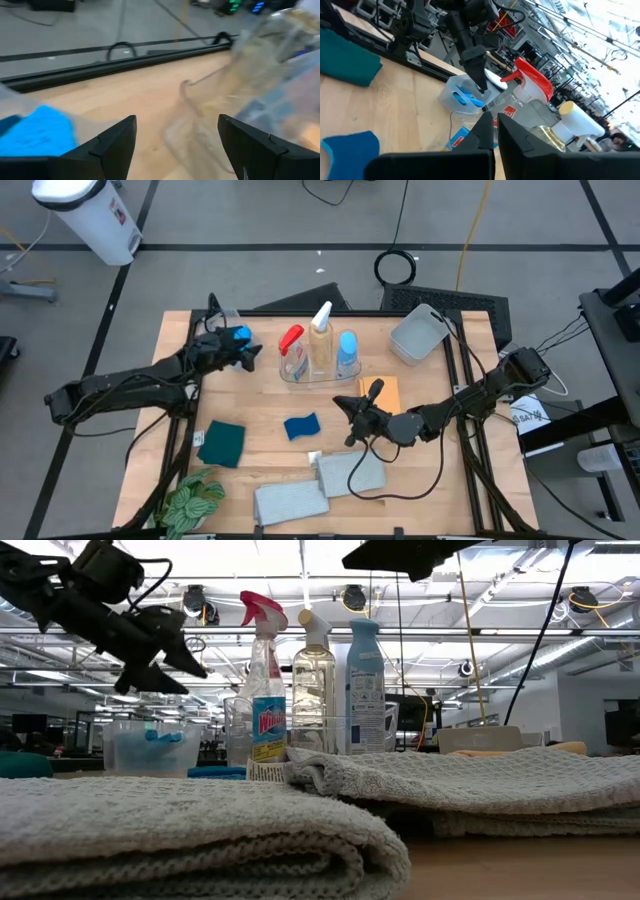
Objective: Pick & Place Kitchen Items
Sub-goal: Put the blue sponge into the white bin
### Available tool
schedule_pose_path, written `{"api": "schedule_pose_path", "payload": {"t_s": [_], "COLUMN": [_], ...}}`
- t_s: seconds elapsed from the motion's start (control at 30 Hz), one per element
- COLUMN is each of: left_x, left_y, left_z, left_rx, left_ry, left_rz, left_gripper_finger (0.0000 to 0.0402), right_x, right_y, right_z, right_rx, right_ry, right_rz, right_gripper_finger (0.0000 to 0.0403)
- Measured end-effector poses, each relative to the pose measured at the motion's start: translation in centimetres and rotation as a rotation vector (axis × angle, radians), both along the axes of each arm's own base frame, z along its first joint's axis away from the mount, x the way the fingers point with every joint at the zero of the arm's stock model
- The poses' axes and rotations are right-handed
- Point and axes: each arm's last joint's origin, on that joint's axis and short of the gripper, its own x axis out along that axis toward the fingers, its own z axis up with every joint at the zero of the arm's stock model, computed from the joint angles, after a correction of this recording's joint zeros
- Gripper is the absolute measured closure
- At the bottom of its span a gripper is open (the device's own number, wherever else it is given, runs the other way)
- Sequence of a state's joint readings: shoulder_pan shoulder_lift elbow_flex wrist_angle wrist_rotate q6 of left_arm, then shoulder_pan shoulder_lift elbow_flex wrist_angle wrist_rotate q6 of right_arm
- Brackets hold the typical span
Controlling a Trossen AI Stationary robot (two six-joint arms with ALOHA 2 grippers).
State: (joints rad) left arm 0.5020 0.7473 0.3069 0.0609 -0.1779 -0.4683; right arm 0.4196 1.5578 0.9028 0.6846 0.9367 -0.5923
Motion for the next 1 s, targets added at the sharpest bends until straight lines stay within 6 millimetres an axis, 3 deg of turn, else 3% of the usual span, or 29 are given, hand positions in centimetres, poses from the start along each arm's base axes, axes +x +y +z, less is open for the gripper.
{"api": "schedule_pose_path", "payload": {"t_s": [0.33,0.73,1.0], "left_x": [1.3,2.8,4.0], "left_y": [-1.9,-7.8,-11.6], "left_z": [1.0,1.4,-0.5], "left_rx": [-0.008,0.017,-0.038], "left_ry": [-0.130,-0.154,-0.052], "left_rz": [-0.271,-0.648,-0.761], "left_gripper_finger": [0.0117,0.0117,0.0117], "right_x": [0.2,0.2,0.2], "right_y": [-0.3,-0.3,-0.3], "right_z": [-0.2,-0.2,-0.2], "right_rx": [0.047,0.044,0.044], "right_ry": [-0.006,-0.005,-0.005], "right_rz": [0.036,0.035,0.035], "right_gripper_finger": [0.0400,0.0399,0.0399]}}
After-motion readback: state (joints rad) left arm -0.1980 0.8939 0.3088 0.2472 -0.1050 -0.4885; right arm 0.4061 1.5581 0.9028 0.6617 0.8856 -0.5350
